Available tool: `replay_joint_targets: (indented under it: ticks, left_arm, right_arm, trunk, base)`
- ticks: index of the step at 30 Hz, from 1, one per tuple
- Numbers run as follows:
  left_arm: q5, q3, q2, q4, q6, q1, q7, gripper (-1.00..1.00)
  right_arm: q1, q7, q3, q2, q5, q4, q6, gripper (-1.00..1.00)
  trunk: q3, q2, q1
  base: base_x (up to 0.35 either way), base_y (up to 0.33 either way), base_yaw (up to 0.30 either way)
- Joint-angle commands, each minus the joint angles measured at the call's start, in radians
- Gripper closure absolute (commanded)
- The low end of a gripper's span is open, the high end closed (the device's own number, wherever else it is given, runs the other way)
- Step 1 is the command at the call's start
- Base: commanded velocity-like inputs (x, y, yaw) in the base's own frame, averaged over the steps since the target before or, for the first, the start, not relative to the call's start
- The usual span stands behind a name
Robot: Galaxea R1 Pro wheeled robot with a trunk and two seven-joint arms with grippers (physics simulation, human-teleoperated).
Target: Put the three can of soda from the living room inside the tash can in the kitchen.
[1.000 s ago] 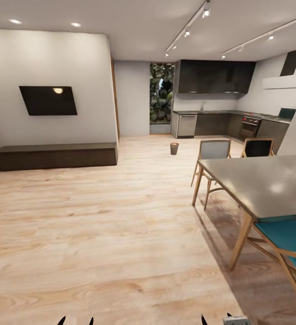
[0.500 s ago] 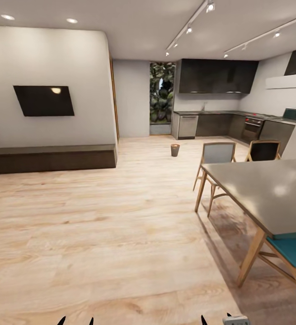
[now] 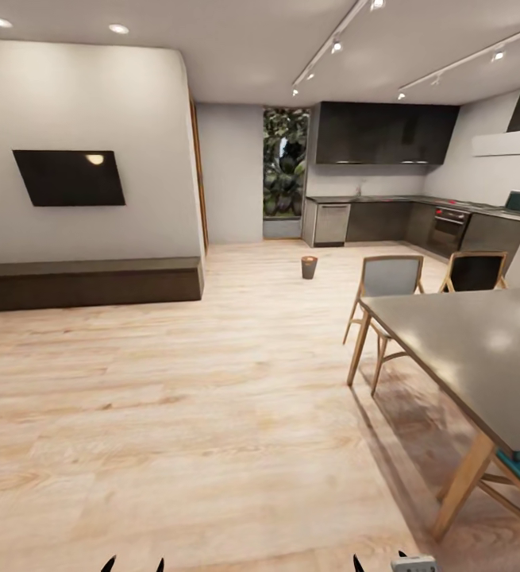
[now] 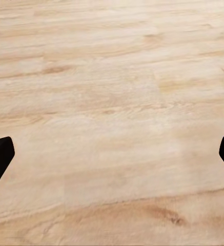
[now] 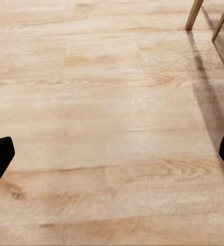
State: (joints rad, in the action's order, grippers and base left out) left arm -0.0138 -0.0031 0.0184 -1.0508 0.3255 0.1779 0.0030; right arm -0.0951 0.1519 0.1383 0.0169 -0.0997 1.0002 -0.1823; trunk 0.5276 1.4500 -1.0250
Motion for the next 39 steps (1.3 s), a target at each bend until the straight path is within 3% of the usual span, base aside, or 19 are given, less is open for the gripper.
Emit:
replay_joint_targets:
  ticks: [1,39]
  left_arm:
    - [0.000,0.000,0.000,0.000,0.000,0.000,0.000,-1.00]
    - [0.000,-0.002,0.000,0.001,0.000,0.000,0.000,-1.00]
  right_arm:
    - [0.000,0.000,0.000,0.000,0.000,0.000,0.000,-1.00]
    - [0.000,0.003,0.000,-0.008,0.000,0.000,-0.001,-1.00]
  trunk:
    - [0.000,0.000,0.000]
    - [0.000,0.000,0.000]
  base:
    - [0.323,0.000,0.000]
    - [0.323,0.000,0.000]
